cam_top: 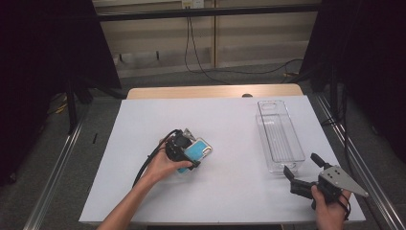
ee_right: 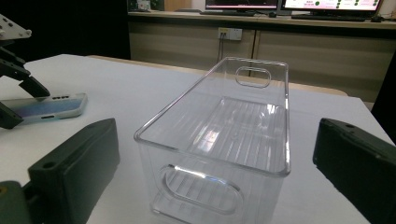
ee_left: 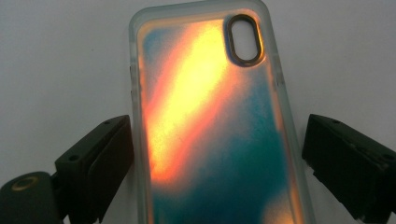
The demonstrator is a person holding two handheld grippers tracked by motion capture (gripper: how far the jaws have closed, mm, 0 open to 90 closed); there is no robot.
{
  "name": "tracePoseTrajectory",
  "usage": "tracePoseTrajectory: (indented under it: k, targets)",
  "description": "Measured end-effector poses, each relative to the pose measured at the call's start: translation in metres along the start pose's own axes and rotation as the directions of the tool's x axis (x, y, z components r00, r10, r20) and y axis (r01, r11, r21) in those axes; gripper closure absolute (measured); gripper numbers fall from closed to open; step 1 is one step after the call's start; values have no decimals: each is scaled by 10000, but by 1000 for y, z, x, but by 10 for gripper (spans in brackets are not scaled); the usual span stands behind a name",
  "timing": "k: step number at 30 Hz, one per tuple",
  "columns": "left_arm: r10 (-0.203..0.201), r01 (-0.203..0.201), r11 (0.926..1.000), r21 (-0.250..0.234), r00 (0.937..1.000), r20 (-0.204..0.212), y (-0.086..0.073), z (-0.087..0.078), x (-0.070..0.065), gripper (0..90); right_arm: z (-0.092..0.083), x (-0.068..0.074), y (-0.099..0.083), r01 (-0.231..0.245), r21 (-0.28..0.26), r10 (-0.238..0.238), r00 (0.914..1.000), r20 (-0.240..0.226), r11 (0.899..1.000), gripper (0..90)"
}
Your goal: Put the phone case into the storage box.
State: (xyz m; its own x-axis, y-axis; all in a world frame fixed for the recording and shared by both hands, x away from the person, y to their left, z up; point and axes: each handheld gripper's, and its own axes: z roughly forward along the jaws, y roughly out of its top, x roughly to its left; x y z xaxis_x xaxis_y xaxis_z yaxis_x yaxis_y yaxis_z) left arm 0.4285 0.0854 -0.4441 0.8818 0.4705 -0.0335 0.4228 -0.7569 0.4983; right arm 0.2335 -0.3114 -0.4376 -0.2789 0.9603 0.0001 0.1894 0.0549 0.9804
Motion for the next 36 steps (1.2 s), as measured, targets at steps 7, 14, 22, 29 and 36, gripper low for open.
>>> tracePoseTrajectory:
  k: [7,14,22,29,36]
  targets:
    - [-95,93,9998,-148,9999,-107,-2,1,-2,85,1,1,0,16,8,-16,10000,-49,10000,0]
    - [-371,375,9991,185,9992,-178,0,0,-3,107,0,0,0,-28,31,28,10000,-55,10000,0]
    - [-553,563,9979,334,9980,-300,3,-2,-4,170,0,0,0,-31,27,31,10000,-29,10000,0]
    - [-665,680,9971,344,9969,-422,3,-2,-5,172,0,0,0,-23,-8,23,10000,-15,10000,0]
    - [-605,617,9977,277,9973,-417,3,-3,-5,172,-1,-1,0,10,-15,-10,10000,-28,10000,0]
